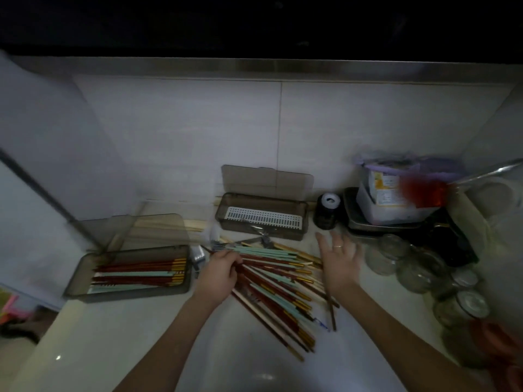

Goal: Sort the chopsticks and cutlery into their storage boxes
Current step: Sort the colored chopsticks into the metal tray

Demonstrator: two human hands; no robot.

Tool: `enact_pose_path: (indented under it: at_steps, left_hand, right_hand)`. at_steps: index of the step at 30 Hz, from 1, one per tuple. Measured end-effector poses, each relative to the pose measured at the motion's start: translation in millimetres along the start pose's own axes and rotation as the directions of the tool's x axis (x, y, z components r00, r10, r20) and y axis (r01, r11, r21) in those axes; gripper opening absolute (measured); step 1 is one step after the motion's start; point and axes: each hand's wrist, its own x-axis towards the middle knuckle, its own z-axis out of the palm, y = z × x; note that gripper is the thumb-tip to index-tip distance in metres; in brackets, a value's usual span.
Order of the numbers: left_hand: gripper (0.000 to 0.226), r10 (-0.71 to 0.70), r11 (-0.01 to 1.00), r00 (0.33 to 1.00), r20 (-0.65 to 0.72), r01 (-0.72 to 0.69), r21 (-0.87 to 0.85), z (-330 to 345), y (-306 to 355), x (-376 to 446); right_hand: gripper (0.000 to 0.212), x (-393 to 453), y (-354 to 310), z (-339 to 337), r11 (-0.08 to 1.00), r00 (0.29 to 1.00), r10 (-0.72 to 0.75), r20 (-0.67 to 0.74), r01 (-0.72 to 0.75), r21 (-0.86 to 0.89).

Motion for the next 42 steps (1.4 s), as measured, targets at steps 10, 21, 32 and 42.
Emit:
enact_pose_path:
  at_steps: [10,21,32,42]
  left_hand:
    - [0.016,-0.188,0.969,0.947,-0.259,0.222,0.110,-81,-110,-55]
    - [0.082,-0.718,0.693,0.669,-0.192,0.714,-0.103,-142,-230,-73]
    - [0.019,-0.656,0.752,0.727,-0.204,0.603,-0.267,-136,-239,-70]
    - [0.016,-0.451,0.866,0.699,-0.555,0.193,-0.461,-116,-108,-40]
  right_hand:
    - [0.060,-28,-208,-3,0.657,0.793,-0.608,-0.039,0.530,0.536]
    - [0.034,-39,-286,23,0.791,0.819,-0.565,0.097,0.504,0.347]
    - [0.029,-76,-256,11,0.782,0.861,-0.494,-0.121,0.501,0.371]
    - [0.011,-123,-159,-6,0.850,0.889,-0.176,-0.422,0.353,0.390]
